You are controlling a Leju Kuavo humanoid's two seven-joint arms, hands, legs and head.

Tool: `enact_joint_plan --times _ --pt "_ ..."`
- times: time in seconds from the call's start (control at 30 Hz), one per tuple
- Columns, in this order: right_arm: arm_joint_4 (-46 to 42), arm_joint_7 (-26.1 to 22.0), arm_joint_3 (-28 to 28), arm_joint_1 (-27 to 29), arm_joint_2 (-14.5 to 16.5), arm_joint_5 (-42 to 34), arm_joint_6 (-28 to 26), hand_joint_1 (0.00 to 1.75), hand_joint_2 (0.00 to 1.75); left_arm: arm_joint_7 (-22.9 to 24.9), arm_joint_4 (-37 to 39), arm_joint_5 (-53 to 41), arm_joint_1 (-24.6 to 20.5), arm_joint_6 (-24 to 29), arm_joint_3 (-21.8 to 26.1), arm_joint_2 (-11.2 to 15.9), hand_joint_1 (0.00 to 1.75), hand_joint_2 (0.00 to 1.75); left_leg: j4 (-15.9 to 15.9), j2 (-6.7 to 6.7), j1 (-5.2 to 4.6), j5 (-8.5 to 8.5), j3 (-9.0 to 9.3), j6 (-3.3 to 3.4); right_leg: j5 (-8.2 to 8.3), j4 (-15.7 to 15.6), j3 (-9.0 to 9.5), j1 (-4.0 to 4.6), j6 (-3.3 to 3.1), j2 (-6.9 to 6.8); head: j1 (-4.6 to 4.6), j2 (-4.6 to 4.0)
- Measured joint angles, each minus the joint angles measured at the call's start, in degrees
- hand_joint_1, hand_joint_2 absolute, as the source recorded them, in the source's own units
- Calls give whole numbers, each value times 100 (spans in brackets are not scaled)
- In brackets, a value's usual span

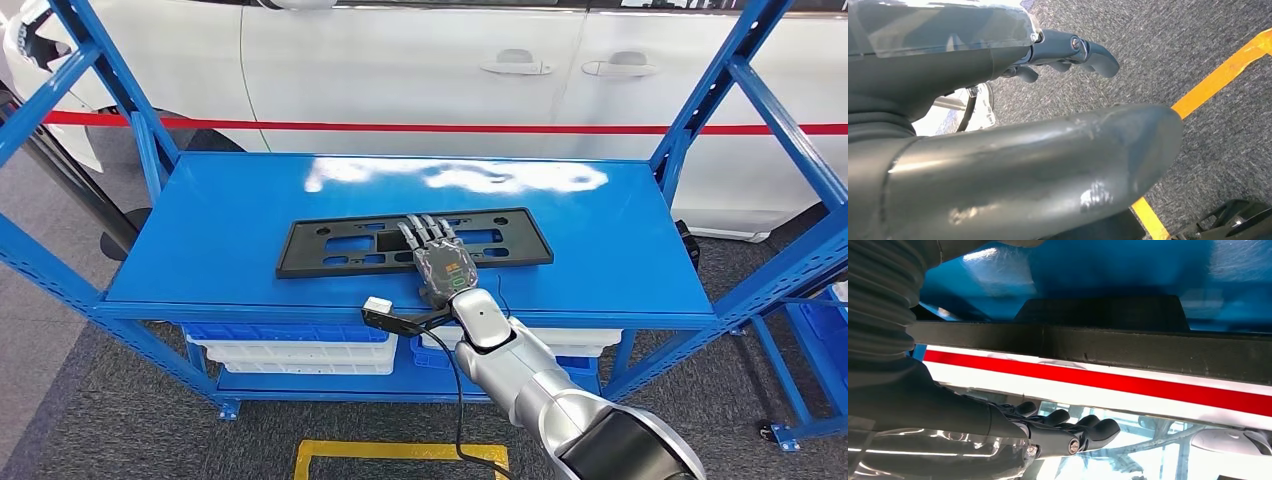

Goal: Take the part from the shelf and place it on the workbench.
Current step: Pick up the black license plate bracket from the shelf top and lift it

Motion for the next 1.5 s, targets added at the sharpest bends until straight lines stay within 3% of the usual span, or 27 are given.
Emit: enact_joint_plan --times 1.5 --pt "2 0 0 -3 4 0 2 0 175 0 0 0 0 0 0 0 0 0 0 0 -1 0 1 0 0 0 1 -1 0 0 0 0"
